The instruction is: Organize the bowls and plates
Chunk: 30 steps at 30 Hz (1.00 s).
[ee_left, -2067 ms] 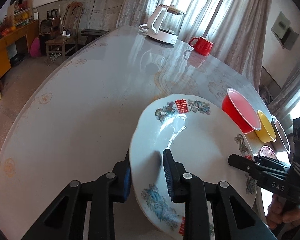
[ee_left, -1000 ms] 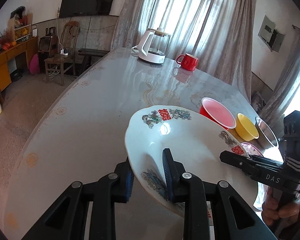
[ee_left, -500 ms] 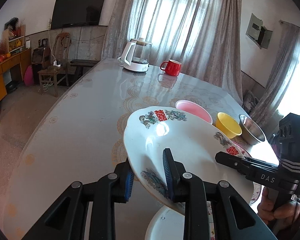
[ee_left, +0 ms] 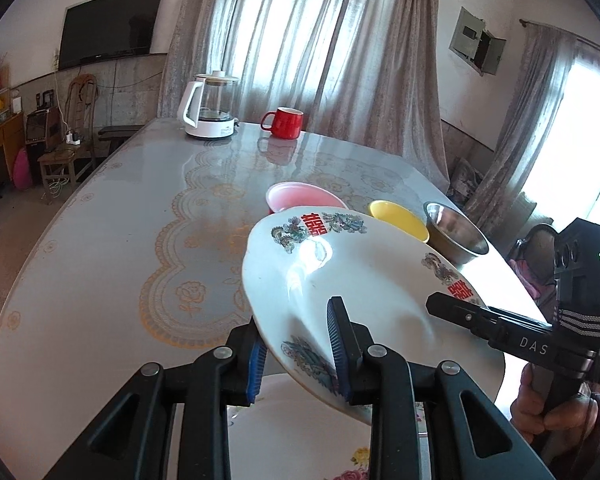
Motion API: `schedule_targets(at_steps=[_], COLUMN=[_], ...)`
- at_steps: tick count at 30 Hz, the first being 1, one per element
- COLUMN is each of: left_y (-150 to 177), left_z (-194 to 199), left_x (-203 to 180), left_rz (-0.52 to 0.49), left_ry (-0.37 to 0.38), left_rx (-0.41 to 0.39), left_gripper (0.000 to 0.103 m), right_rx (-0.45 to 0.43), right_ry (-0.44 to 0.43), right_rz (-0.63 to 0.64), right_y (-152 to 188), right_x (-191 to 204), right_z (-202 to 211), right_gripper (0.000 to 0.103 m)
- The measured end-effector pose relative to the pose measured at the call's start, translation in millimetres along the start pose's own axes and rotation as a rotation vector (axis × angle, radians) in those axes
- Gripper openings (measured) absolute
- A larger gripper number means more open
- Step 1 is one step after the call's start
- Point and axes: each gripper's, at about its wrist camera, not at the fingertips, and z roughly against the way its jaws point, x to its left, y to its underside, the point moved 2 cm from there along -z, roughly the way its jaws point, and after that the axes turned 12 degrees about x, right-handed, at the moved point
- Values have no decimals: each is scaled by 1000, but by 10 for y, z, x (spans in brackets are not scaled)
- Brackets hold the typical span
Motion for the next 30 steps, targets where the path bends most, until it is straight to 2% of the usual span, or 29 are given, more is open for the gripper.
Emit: schedule_targets(at_steps=[7, 18, 25, 30], left_y=[6, 91, 144, 140], left_z=[-140, -499, -686, -780], left_x=[-371, -757, -814, -774], left_rz=[-62, -120, -119, -104], left_ry=[38, 91, 94, 87], left_rx=[37, 137, 190, 216], left_gripper=[30, 32, 33, 32], right_rx=[-26, -20, 6, 6], right_ry=[30, 62, 92, 128], right_rz=[-67, -176, -217, -200], right_y=[164, 433, 541, 532], right_x=[-303, -717, -892, -892], right_z=[222, 335, 275, 250], right_gripper=[28, 28, 28, 28])
